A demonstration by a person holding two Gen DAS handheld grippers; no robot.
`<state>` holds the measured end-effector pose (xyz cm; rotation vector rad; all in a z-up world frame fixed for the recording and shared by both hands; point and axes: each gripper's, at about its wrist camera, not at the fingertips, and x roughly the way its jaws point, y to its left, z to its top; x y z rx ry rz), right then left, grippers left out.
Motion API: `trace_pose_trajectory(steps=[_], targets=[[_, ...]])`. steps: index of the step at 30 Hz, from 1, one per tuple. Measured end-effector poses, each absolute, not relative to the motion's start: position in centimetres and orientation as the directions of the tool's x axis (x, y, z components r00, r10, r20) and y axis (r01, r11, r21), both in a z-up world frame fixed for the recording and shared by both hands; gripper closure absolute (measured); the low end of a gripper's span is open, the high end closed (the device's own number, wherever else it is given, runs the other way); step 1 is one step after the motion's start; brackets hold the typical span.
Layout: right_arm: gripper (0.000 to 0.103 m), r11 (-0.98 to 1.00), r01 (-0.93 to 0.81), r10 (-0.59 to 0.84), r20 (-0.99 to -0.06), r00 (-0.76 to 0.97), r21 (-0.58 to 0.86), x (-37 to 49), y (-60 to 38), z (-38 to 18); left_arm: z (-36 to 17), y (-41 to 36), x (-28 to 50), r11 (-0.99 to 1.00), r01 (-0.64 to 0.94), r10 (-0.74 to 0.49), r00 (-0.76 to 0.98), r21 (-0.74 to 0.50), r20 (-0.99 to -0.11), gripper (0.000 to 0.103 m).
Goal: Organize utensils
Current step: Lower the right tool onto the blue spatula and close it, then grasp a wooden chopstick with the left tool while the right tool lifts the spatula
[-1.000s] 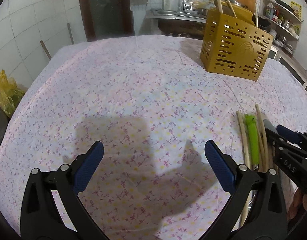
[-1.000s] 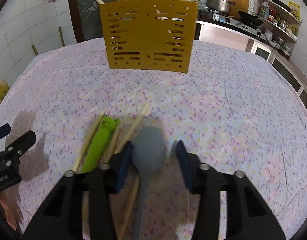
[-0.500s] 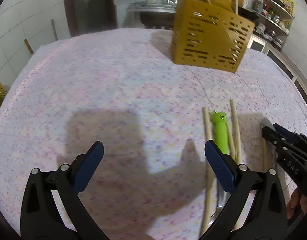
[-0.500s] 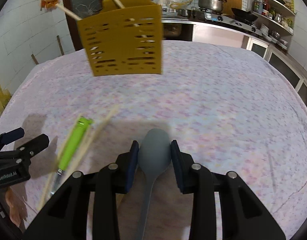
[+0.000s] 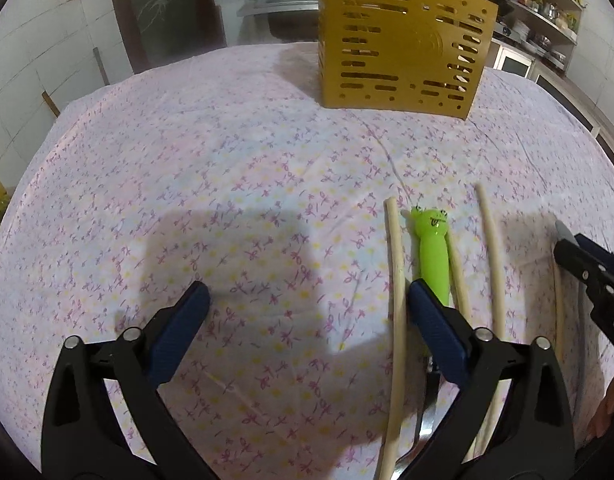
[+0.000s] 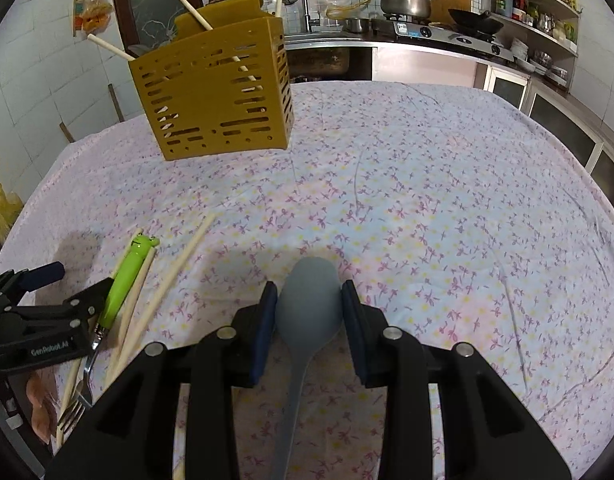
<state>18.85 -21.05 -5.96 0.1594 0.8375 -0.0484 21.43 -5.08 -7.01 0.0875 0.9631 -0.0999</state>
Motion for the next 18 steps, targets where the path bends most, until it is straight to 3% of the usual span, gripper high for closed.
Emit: trace_pose_trajectory(steps=[2, 7, 9, 16, 18], targets=[[0.07, 0.986, 0.108, 0.023, -0.739, 0.673, 0.129, 18.9, -21.1, -5.9, -6.8, -5.6, 21.6, 0.991, 0.129, -0.051, 0.567, 0.028, -0.822, 0.021], [0.07, 0.986, 0.106, 0.021, -0.736, 0.677, 0.126, 18.7, -21.4, -5.9, -6.1, -7.6, 22.1, 0.986, 0.164, -0.07, 0.552, 0.025, -0.831, 0.063], [0.07, 0.986, 0.108, 0.02, -0.735, 0.678, 0.126, 18.5, -21.5, -5.9, -6.1, -8.3, 22.3, 0.984, 0.177, -0.075, 0.547, 0.027, -0.834, 0.075], [0.07, 0.987, 0.104, 0.017, -0.726, 0.687, 0.122, 18.4, -21.2, -5.4, -6.2, -9.2, 22.5, 0.981, 0.187, -0.063, 0.552, 0.05, -0.831, 0.099], [0.07, 0.988, 0.102, 0.015, -0.721, 0.693, 0.119, 18.4, -21.1, -5.2, -6.2, -9.2, 22.3, 0.981, 0.187, -0.068, 0.558, 0.045, -0.827, 0.099]])
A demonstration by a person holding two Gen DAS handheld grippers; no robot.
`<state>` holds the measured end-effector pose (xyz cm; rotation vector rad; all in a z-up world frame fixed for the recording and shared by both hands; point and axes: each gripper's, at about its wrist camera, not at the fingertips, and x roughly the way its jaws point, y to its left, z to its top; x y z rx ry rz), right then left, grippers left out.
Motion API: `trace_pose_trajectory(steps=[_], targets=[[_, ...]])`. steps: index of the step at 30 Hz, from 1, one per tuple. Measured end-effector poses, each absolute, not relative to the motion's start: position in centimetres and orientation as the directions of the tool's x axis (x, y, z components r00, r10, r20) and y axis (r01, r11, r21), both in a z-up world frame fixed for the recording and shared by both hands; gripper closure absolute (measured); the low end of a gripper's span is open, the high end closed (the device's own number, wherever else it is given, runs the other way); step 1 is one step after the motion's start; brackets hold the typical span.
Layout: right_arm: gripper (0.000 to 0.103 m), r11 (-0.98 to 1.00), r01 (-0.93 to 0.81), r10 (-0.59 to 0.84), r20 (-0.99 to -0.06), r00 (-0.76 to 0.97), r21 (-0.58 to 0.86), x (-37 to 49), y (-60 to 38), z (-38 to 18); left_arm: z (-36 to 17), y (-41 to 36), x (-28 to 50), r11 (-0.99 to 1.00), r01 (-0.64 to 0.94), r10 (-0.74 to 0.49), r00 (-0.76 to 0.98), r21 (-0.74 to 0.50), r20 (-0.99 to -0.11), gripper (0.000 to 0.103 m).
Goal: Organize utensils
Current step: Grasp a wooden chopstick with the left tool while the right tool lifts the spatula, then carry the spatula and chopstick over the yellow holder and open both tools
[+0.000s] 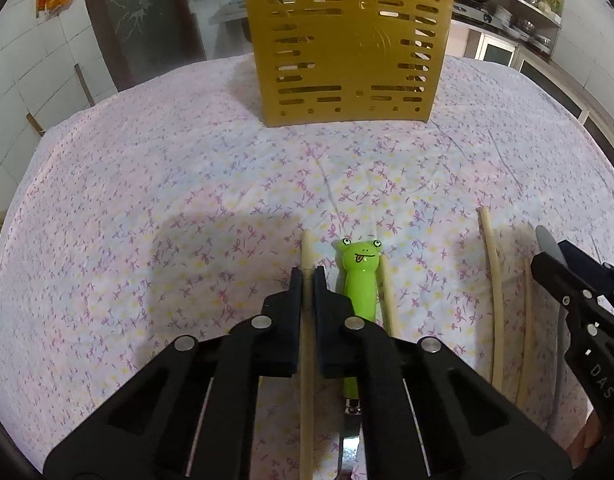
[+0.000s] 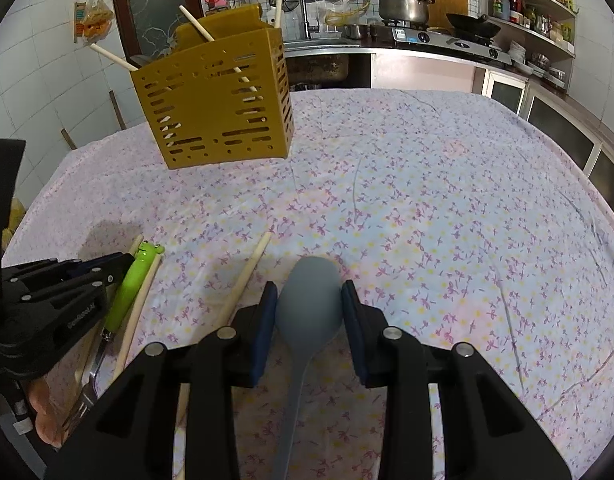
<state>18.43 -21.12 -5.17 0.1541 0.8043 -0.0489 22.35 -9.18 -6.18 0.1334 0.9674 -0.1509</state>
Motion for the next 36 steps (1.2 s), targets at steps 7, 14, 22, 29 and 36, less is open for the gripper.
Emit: trace_pose_trajectory(steps=[7, 14, 22, 29, 36], targets=[[0.07, 0.99, 0.085, 0.016, -0.682, 0.731, 0.115, 17.9, -20.5, -4.0, -5.8, -7.8, 21.6, 0.987, 0.163, -0.095, 0.582, 0.001, -0.807, 0.099], [0.07, 0.99, 0.065, 0.031, -0.636, 0.771, 0.127, 17.0, -19.9, -3.0, -3.2, -5.3, 20.0, 0.992, 0.117, -0.108, 0.652, -0.041, -0.751, 0.099], [0.07, 0.99, 0.049, 0.037, -0.579, 0.815, 0.133, 16.2, -19.3, -1.5, 0.5, -1.8, 17.6, 0.995, 0.05, -0.097, 0.745, -0.09, -0.66, 0.099], [0.07, 0.991, 0.031, 0.04, -0.521, 0.852, 0.127, 15.0, -18.7, -0.1, 2.3, 0.1, 15.8, 0.993, 0.029, -0.093, 0.779, -0.112, -0.62, 0.099], [0.07, 0.994, 0.023, 0.032, -0.467, 0.884, 0.11, 13.9, -18.3, 1.2, 3.4, 1.6, 14.1, 0.992, 0.019, -0.087, 0.812, -0.123, -0.577, 0.099]])
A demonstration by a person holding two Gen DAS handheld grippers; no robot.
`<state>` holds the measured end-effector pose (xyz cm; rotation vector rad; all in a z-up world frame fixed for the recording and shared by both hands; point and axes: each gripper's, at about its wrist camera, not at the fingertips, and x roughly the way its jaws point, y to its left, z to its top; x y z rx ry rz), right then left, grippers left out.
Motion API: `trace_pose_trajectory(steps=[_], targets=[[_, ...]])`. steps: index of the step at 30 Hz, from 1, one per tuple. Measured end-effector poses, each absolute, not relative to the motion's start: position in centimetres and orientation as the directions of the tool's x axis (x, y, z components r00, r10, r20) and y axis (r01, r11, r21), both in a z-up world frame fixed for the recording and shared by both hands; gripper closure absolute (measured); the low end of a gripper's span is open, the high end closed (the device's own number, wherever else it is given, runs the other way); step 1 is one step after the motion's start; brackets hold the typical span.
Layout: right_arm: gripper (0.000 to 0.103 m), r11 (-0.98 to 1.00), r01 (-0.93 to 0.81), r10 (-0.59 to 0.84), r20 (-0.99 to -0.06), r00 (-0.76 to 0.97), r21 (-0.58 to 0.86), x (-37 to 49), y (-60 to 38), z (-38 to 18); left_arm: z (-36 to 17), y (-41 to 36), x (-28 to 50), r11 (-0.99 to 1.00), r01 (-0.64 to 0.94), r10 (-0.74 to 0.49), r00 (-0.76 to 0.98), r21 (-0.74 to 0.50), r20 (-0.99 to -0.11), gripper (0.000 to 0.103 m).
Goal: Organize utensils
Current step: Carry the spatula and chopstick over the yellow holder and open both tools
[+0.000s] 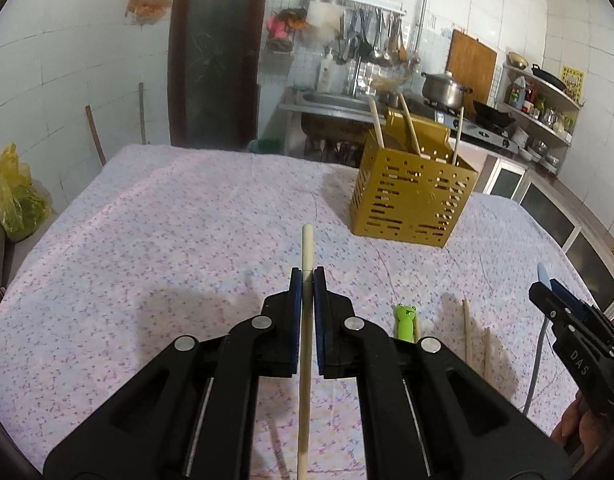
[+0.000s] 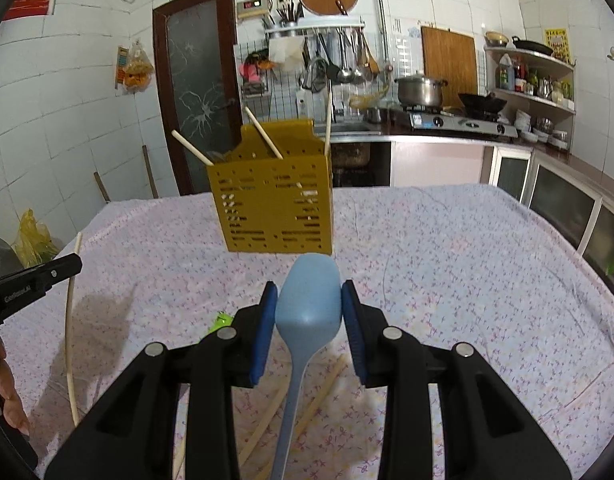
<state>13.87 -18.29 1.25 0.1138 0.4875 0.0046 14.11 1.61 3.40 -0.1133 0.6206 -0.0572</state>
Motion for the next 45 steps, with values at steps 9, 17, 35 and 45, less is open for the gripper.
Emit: trace_pose_trajectory(steps=[9, 17, 35, 45], targets=[[0.07, 0.993, 0.019, 0.029, -0.39, 0.921, 0.12, 12.6, -18.6, 2.1, 4.3, 2.1, 12.3, 0.989, 0.048, -0.114, 0.845, -0.139, -0.522, 0.099], [0.07, 0.991, 0.029, 0.014, -0.314, 0.949, 0.129, 11.3, -19.1, 2.6, 4.7, 2.3, 11.1, 0.99, 0.044, -0.103, 0.876, -0.134, -0.471, 0.099], [0.071, 0.997, 0.065, -0.053, -0.203, 0.978, 0.051, 15.8, -20.0, 9.5, 14.5, -0.2, 14.8, 0.978, 0.143, -0.181, 0.944, -0.153, -0.276, 0.099], [0.071, 0.993, 0.118, -0.121, -0.129, 0.984, -0.028, 25.5, -21.3, 17.1, 22.3, -5.4, 24.6, 0.964, 0.226, -0.239, 0.968, -0.14, -0.081, 0.099]])
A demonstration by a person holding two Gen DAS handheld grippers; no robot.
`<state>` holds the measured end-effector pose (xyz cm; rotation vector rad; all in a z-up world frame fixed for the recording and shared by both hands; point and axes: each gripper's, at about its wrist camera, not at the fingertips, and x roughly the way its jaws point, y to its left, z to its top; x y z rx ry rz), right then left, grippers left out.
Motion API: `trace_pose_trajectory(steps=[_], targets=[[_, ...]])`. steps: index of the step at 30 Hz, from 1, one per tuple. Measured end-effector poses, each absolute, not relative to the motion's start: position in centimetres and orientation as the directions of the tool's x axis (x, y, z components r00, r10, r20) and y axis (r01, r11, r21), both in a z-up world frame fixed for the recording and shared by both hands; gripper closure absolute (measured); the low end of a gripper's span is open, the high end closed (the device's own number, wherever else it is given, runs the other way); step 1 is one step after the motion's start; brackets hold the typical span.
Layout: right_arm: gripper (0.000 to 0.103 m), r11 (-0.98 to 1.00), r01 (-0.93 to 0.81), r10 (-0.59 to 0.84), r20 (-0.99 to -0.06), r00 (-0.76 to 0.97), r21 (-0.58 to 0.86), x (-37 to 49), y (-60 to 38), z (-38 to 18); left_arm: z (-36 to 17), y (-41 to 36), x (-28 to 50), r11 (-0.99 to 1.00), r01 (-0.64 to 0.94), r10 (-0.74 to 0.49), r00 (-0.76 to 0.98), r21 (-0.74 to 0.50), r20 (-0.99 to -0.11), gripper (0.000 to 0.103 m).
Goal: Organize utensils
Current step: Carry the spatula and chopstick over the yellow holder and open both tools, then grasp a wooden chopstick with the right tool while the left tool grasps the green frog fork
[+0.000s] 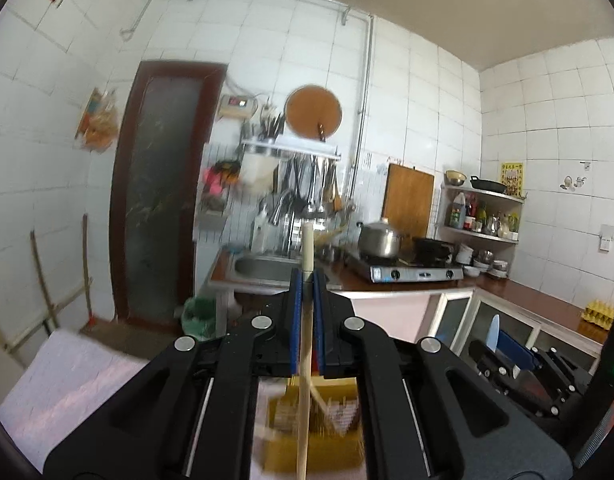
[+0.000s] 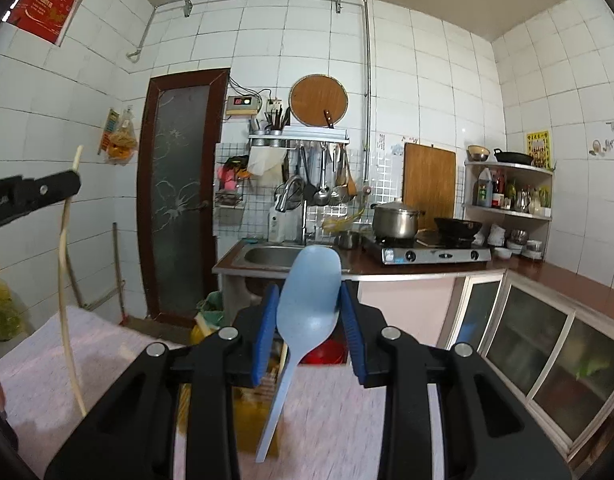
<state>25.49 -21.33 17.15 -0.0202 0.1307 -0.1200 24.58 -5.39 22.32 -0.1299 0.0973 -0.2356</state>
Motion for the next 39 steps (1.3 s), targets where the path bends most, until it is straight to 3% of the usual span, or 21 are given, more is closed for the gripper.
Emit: trace_pose_trajectory(steps=[5, 9, 18, 20, 21, 25, 28, 30, 34, 39], targets=[[0.071, 0.994, 0.11, -0.111, -0.147, 0.983, -0.015, 30.5, -21.9, 16.9, 21.5, -8.3, 31.8, 0.967, 0.229, -0.238, 0.968, -0.11, -0.078, 0.099], [0.071, 0.996, 0.092, -0.091, -0.169, 0.981, -0.004, 33.7, -21.5, 15.1, 18.9, -9.3, 36.9, 0.972, 0.204, -0.219, 0.967, -0.115, -0.13, 0.099], [0.07, 0.997, 0.052, -0.066, -0.309, 0.949, -0.054, 36.9, -19.2, 9.8, 14.6, -8.4, 40.1, 0.983, 0.148, -0.17, 0.959, -0.113, -0.228, 0.097], [0.07, 0.997, 0.05, -0.067, -0.362, 0.93, -0.056, 37.0, -19.2, 9.2, 14.8, -8.0, 39.5, 0.984, 0.141, -0.164, 0.954, -0.108, -0.249, 0.081], [0.063, 0.997, 0.05, -0.067, -0.38, 0.923, -0.055, 36.9, -19.2, 9.1, 14.9, -7.8, 39.0, 0.986, 0.133, -0.155, 0.954, -0.103, -0.256, 0.066], [0.052, 0.996, 0.074, -0.089, -0.412, 0.907, -0.051, 34.7, -19.9, 9.8, 16.3, -5.5, 35.3, 0.993, 0.085, -0.104, 0.962, -0.087, -0.253, 0.049], [0.046, 0.996, 0.09, -0.093, -0.441, 0.893, -0.028, 31.9, -20.6, 9.9, 16.6, -3.3, 32.1, 0.992, 0.063, -0.09, 0.959, -0.105, -0.271, 0.019], [0.044, 0.995, 0.097, -0.097, -0.47, 0.878, -0.024, 29.5, -21.0, 9.2, 16.3, -1.8, 29.2, 0.995, 0.03, -0.054, 0.961, -0.091, -0.273, 0.006], [0.041, 0.995, 0.104, -0.091, -0.545, 0.834, -0.007, 25.8, -21.1, 6.0, 13.9, 0.1, 24.6, 0.999, -0.006, -0.008, 0.948, -0.042, -0.318, 0.005], [0.041, 0.992, 0.126, -0.095, -0.647, 0.757, 0.001, 21.7, -20.3, 0.4, 8.4, 1.9, 20.8, 0.999, -0.024, 0.01, 0.889, -0.025, -0.457, 0.005]])
